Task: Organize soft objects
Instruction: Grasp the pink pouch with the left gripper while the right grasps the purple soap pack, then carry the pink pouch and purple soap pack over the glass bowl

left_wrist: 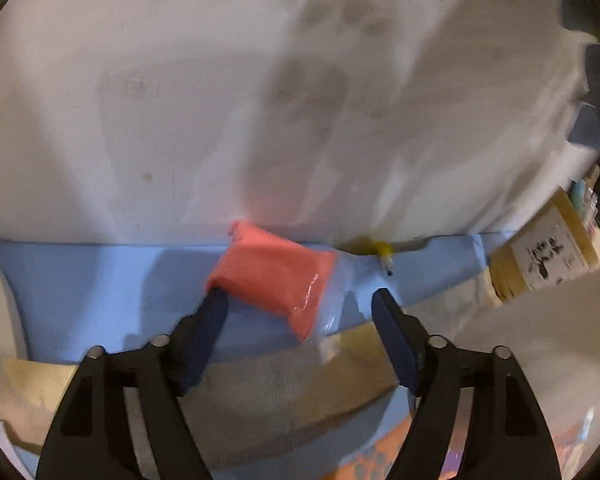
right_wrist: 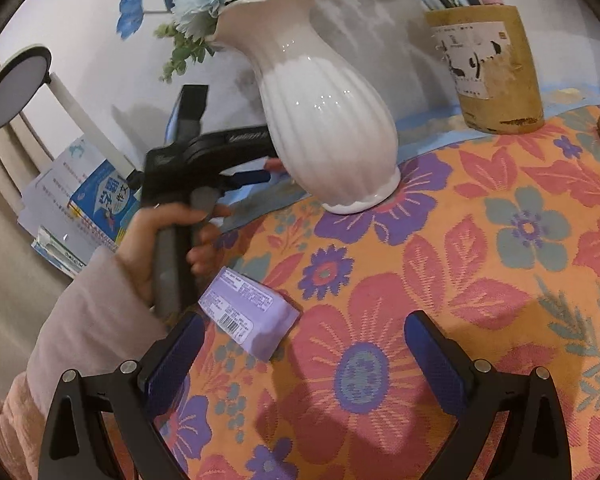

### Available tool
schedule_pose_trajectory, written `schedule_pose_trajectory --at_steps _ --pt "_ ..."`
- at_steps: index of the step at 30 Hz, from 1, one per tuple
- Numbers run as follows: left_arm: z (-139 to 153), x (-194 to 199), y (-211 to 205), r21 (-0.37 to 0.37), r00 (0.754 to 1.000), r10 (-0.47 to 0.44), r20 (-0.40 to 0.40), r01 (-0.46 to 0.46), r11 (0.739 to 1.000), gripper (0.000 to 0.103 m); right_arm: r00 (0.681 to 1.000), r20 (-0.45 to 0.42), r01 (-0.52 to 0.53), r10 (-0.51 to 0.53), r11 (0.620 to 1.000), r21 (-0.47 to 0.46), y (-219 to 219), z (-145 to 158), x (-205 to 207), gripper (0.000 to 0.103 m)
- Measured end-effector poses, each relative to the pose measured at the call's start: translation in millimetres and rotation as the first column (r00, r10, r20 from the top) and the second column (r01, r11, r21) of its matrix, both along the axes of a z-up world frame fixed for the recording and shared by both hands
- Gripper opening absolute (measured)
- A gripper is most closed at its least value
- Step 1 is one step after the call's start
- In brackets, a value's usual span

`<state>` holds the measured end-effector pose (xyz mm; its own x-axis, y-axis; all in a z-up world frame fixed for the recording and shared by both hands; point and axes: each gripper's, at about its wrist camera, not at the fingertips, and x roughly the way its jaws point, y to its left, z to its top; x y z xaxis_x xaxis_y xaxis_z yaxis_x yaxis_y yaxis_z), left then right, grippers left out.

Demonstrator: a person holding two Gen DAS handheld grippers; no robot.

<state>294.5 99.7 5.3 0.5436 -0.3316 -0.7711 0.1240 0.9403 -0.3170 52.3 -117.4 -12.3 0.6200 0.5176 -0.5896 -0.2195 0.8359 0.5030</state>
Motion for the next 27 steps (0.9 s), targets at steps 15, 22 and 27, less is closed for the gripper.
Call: schedule_pose_trajectory --at_steps 15,22,27 --pt "35.2 -71.9 20.9 0.046 0.998 0.056 0.015 -0.057 0.997 0.062 1.0 0.0 -0.001 0.001 1.0 -0.008 2.3 0.2 0.2 0.1" --pt "66.2 -140.6 62.4 0.09 0.996 0.086 0.039 -0.089 0.992 0.062 0.964 0.048 -0.242 0.261 0.938 -0.246 60.9 23.0 10.7 0.1" --pt "59.5 -172.7 77.0 0.092 0.993 0.108 0.041 -0.111 0.99 0.062 0.934 -0.047 -0.349 0.354 0.878 -0.328 93.3 13.6 45.0 0.096"
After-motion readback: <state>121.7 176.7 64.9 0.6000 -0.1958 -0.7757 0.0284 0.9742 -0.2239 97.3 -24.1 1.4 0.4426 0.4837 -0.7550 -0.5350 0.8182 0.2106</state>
